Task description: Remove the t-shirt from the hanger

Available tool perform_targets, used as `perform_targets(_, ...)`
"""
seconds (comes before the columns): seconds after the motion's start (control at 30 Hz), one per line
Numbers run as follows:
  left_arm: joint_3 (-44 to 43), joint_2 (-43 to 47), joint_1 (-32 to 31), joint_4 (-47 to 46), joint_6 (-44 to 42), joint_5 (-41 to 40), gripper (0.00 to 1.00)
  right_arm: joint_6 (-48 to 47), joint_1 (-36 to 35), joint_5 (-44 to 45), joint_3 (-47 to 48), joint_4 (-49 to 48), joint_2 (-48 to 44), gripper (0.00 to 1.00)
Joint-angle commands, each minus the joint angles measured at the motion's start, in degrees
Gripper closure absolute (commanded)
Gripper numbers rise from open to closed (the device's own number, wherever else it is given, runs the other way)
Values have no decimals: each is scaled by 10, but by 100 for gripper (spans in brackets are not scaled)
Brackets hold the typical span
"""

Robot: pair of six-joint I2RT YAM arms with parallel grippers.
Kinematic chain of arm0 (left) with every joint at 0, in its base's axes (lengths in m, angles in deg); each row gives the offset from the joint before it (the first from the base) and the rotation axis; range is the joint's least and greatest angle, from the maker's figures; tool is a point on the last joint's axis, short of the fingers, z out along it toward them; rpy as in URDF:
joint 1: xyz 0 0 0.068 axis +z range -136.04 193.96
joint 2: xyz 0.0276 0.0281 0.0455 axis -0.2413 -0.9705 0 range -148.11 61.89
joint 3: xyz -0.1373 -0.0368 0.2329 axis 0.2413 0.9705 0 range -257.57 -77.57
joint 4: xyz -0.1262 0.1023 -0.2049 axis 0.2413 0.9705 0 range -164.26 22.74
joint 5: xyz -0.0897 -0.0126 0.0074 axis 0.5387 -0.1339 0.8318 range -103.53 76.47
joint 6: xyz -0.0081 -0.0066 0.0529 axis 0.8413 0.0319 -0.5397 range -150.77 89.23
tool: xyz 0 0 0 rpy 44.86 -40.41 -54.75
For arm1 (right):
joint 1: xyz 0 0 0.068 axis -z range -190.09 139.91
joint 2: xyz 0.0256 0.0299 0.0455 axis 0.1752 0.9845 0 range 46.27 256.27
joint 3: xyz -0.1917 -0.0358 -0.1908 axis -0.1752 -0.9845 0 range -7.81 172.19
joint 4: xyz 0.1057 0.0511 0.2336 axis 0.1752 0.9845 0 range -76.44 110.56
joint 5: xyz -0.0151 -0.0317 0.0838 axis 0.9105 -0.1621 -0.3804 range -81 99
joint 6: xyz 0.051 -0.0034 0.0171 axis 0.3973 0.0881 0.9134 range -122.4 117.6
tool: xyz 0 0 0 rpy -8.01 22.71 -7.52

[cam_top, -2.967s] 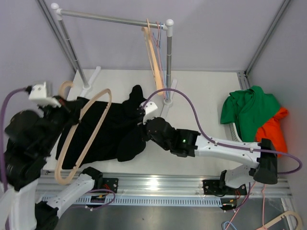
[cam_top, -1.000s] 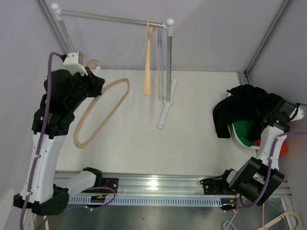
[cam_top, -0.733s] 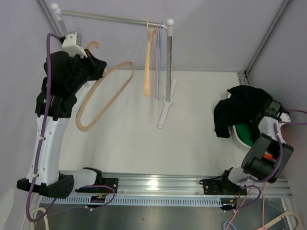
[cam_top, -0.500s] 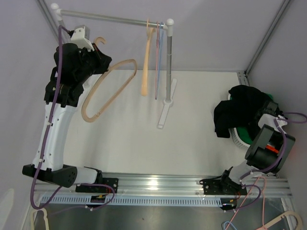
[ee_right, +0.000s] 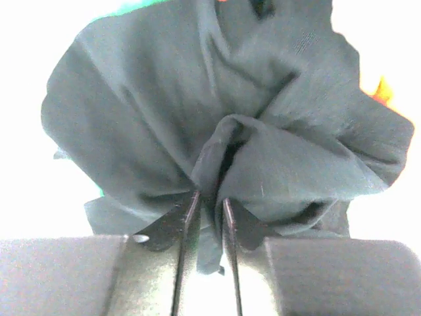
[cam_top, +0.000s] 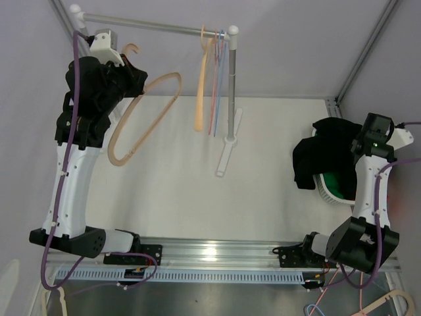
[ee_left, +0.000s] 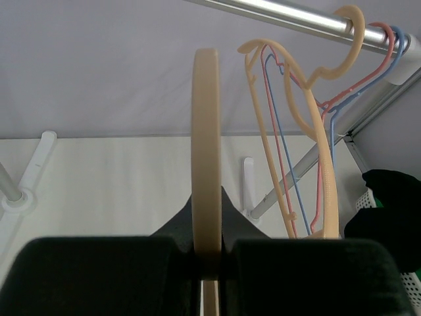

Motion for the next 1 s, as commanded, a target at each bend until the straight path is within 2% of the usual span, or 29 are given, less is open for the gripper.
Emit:
perform_targets(0.0, -29, 15, -1, -23, -14, -8, 99, 0, 2, 25, 31, 41, -10, 70)
perform_targets(0.03, -30, 15, -1, -23, -14, -7, 99, -2, 0, 24, 36, 45, -10, 61)
perform_targets(0.07, -30, 14, -1, -23, -14, -7, 99, -6, -1, 27, 47, 51, -8, 40)
perform_targets(0.1, -35, 11, -1, -22, -13, -5, 99, -9, -4, 37, 52, 56, -9, 32)
perform_targets(0.33, -39, 2, -1, -32, -13, 5, 99, -24, -6, 63, 99, 82, -27, 31)
perform_targets(0.67, -40, -40, -17, -113, -56, 33, 99, -51, -11, -13, 175, 83, -150, 24)
perform_targets(0.83, -116, -114, -37, -114, -82, 31, 99, -71, -12, -86, 178, 61, -183, 20)
perform_targets(0.97, -154, -154, -46, -136, -95, 34, 99, -79, -13, -100, 172, 49, -195, 20)
